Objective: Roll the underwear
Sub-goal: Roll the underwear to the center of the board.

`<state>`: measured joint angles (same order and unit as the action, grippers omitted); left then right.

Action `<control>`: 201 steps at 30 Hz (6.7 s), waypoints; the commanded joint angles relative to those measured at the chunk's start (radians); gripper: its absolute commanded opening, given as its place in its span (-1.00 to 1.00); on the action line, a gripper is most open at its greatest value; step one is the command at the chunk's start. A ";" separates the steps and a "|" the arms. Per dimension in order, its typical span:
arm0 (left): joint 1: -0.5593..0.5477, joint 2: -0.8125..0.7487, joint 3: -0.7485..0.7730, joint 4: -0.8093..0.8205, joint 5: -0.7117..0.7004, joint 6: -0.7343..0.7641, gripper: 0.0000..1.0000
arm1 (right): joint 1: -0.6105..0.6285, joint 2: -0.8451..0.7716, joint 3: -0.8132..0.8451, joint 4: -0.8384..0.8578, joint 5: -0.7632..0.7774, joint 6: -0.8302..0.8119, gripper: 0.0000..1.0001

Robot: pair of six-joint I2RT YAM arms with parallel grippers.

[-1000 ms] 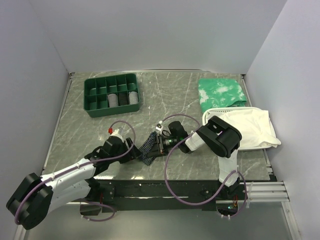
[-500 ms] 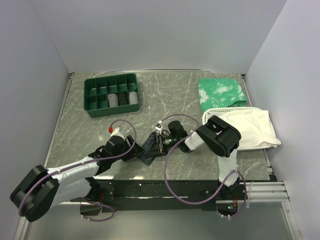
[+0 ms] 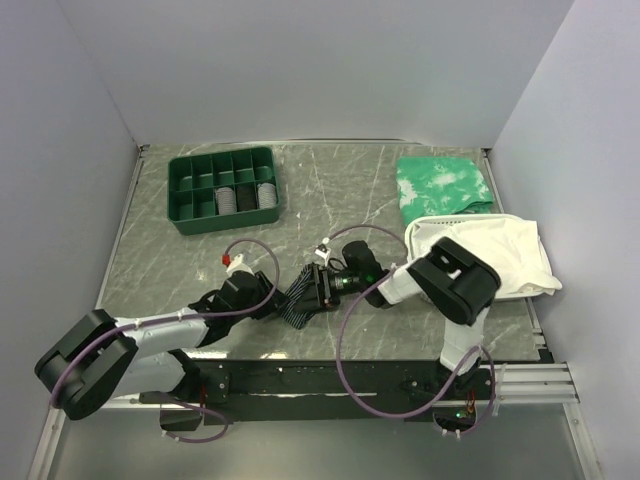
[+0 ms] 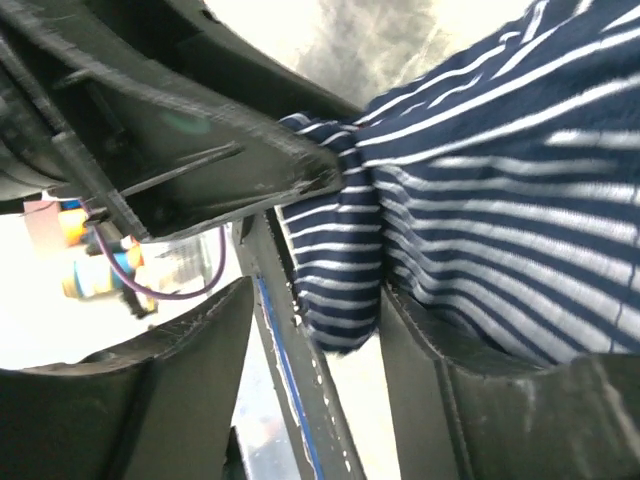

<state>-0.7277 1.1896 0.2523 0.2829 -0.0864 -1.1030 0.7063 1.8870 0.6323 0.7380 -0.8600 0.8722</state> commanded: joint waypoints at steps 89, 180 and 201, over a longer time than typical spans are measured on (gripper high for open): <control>0.125 -0.120 0.084 -0.146 0.209 0.143 0.35 | -0.011 -0.115 -0.111 -0.091 0.164 -0.073 -0.71; 0.002 0.320 0.432 -0.427 0.175 0.083 -0.36 | 0.530 -0.287 0.222 -0.859 1.210 -0.524 0.36; 0.033 0.337 0.423 -0.403 0.218 0.098 -0.36 | 0.542 -0.198 0.107 -0.816 1.211 -0.438 -0.17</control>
<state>-0.7017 1.5085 0.6727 -0.0898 0.1200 -1.0355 1.2312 1.6390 0.7837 -0.0257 0.4034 0.3820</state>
